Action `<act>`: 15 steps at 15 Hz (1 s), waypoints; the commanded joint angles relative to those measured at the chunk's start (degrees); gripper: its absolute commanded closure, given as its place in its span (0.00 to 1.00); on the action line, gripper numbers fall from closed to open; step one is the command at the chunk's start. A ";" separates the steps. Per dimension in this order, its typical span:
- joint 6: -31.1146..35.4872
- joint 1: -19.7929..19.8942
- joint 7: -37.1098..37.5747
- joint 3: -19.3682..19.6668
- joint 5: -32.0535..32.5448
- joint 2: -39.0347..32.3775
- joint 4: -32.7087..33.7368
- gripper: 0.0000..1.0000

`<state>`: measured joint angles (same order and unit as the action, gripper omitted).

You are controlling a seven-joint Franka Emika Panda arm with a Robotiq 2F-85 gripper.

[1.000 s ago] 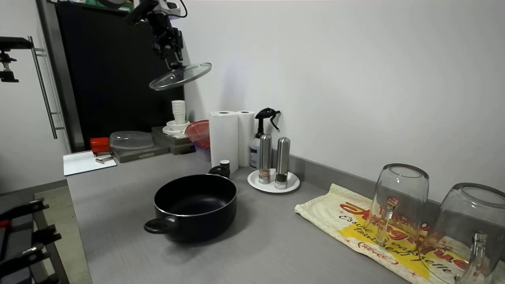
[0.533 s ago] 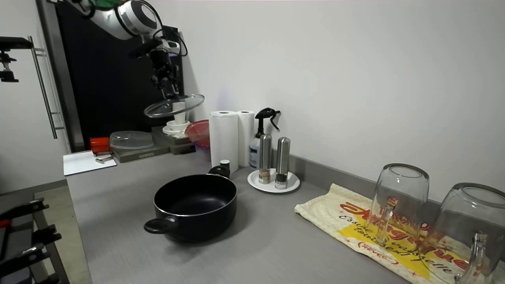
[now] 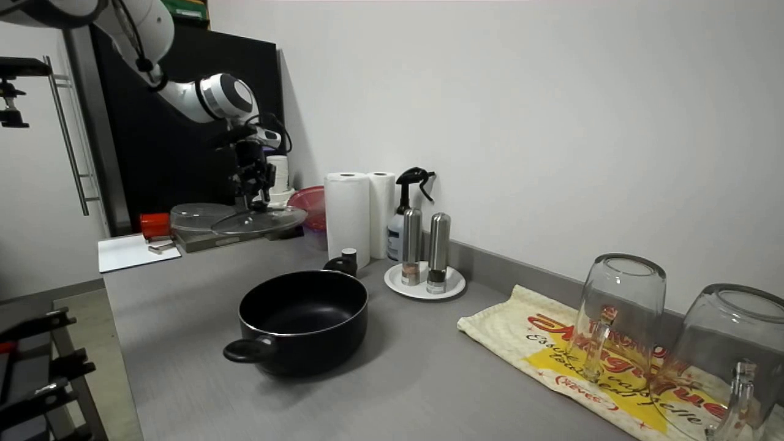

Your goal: Pick up the lid from the pot and put it on the table

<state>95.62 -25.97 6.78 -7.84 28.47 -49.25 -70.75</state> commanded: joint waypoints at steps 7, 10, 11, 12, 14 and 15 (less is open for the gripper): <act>-1.85 -6.08 0.92 2.62 -1.28 -13.93 8.76 0.76; -0.77 -6.37 5.32 3.54 -2.69 -15.21 12.21 0.76; -0.75 -6.22 6.30 3.61 -3.47 -15.50 13.24 0.76; -0.76 -6.07 7.09 3.77 -4.30 -15.78 14.17 0.76; -0.89 -5.07 8.63 2.97 -4.87 -15.97 14.93 0.76; -1.21 -4.82 8.85 2.90 -5.61 -16.30 15.32 0.76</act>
<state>96.06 -31.12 13.77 -4.83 24.64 -63.94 -59.22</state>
